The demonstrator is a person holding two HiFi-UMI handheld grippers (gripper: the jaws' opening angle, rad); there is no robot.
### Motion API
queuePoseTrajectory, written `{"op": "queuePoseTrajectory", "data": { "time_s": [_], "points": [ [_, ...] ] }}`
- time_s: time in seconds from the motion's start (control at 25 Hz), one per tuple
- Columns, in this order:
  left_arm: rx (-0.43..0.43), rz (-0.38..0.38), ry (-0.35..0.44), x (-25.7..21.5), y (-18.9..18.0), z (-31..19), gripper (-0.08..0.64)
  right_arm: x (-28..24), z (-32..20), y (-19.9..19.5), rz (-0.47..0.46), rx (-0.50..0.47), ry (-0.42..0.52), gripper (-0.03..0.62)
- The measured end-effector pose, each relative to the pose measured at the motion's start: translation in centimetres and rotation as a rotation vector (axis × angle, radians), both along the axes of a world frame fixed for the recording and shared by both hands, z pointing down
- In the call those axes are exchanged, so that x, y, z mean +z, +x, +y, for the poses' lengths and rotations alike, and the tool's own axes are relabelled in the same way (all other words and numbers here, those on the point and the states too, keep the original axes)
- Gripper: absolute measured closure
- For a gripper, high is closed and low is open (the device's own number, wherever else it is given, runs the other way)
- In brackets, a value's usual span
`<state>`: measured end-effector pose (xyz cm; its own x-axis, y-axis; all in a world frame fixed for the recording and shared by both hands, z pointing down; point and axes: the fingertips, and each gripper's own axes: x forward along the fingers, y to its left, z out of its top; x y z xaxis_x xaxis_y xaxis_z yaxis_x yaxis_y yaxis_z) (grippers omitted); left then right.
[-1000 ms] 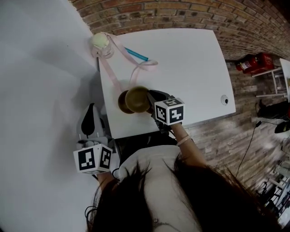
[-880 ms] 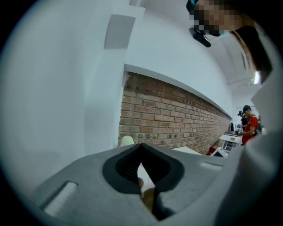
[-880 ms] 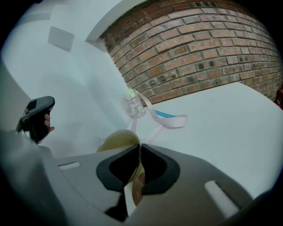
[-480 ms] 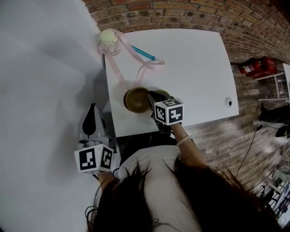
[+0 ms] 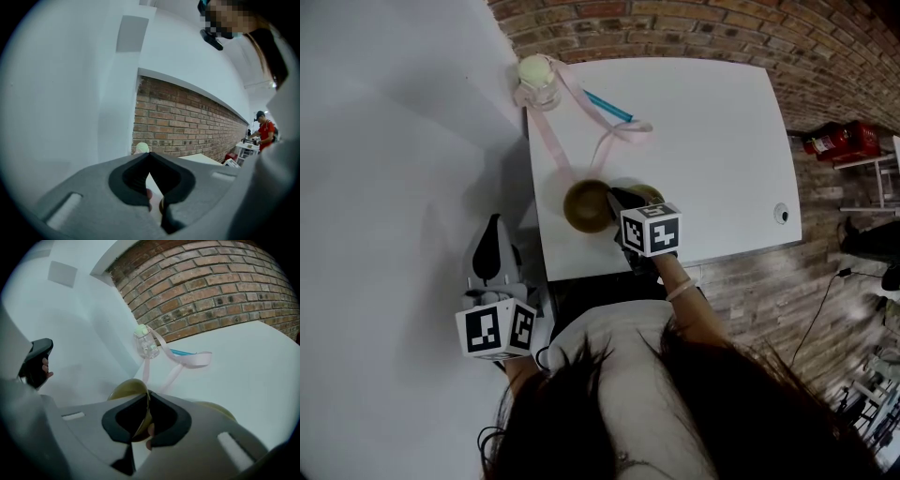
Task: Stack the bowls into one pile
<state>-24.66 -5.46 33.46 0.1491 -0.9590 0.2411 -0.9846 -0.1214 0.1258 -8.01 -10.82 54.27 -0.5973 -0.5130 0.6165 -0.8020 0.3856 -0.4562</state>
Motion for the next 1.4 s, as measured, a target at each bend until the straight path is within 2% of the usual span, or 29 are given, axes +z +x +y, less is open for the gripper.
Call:
{"op": "queuePoseTrajectory", "data": {
  "time_s": [1.0,1.4],
  "points": [
    [0.018,0.004,-0.011,0.5,-0.7,-1.4,0.560,1.9,-0.4,-0.2,0.032,0.004,-0.065,0.552],
    [0.028,0.006,-0.008,0.6,-0.2,-1.9,0.560,1.9,-0.6,0.3,0.028,0.006,-0.056,0.541]
  ]
}}
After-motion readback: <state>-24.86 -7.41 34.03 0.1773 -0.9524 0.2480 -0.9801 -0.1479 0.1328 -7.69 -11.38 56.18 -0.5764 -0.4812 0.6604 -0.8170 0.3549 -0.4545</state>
